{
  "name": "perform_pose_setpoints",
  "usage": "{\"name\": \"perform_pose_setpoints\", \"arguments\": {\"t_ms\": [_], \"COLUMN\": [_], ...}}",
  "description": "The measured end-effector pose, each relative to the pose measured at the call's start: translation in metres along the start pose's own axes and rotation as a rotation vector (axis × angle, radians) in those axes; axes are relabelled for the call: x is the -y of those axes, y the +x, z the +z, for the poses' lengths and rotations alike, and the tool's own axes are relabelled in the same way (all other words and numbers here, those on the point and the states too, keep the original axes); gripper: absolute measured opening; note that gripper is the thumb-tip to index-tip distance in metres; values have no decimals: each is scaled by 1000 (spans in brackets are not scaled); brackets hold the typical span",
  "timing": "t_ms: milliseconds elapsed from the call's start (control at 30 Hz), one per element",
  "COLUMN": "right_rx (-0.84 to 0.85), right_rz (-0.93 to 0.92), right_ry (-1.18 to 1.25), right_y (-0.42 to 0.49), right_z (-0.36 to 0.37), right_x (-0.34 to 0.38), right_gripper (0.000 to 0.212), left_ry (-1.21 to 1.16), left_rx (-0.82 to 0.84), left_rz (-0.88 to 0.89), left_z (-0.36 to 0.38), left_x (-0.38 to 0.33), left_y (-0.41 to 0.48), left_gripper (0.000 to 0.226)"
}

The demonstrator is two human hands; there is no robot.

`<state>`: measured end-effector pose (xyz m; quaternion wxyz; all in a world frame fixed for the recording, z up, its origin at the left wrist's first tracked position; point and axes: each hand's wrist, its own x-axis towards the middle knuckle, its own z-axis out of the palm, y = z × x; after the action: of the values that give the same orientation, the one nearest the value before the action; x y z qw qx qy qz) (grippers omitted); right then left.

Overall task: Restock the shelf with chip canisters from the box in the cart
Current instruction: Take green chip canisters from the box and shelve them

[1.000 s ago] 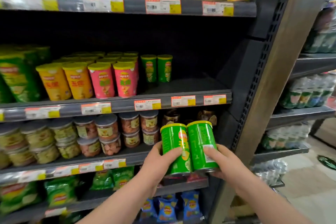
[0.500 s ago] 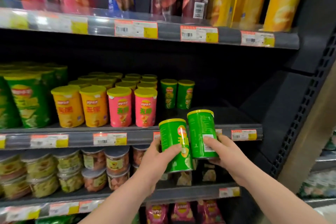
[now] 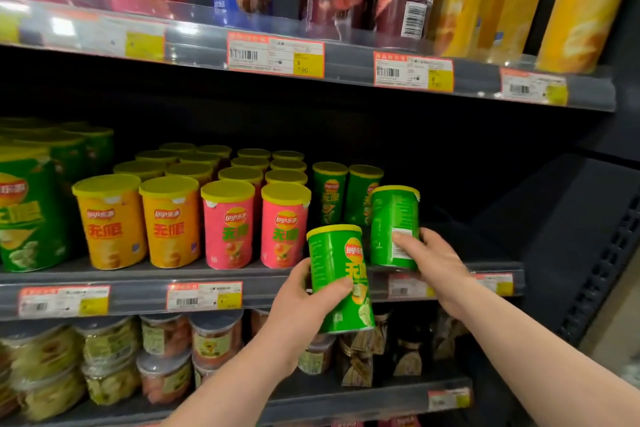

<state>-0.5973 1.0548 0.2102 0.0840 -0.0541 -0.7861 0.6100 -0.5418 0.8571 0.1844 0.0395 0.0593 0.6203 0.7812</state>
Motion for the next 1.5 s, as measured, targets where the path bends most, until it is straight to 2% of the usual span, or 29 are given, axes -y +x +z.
{"name": "perform_pose_setpoints", "arguments": {"t_ms": [133,367,500,667,733,833,933,1033,1133,1267,1400,1500], "right_rx": [4,53,59,70,51,31,39,159,259,197,313,285], "right_rz": [-11,-88,-93,-146,-129,-99,-99,-82,-76,-94,-76,-92], "right_ry": [-25,17,-106,-221,-245,-258,-248,-170,-274,-326,-315,-342], "right_y": [20,56,71,86,93,103,112,117,121,126,127,130], "right_z": [-1,-1,0,6,9,13,14,7,-3,-3,-7,-11], "right_x": [7,4,-2,-3,-3,-3,-5,-9,-16,-20,-18,-20], "right_gripper": [34,44,50,70,83,90,91,88,77,83,78,82], "left_ry": [0,-11,5,-29,-6,35,52,74,100,91,91,82], "left_rx": [-52,-112,-152,-148,-163,-203,-217,-228,-239,-222,-212,-204], "left_rz": [-1,30,67,111,129,149,150,150,154,149,152,150], "left_z": [4,16,23,32,35,38,39,40,41,42,43,43], "left_x": [1,-7,-9,-14,-15,-15,-14,-13,-11,-12,-14,-13], "left_y": [7,17,27,35,38,44,47,49,51,53,53,54], "left_gripper": [30,39,41,34,37,37,37,41,34,31,46,50]}}
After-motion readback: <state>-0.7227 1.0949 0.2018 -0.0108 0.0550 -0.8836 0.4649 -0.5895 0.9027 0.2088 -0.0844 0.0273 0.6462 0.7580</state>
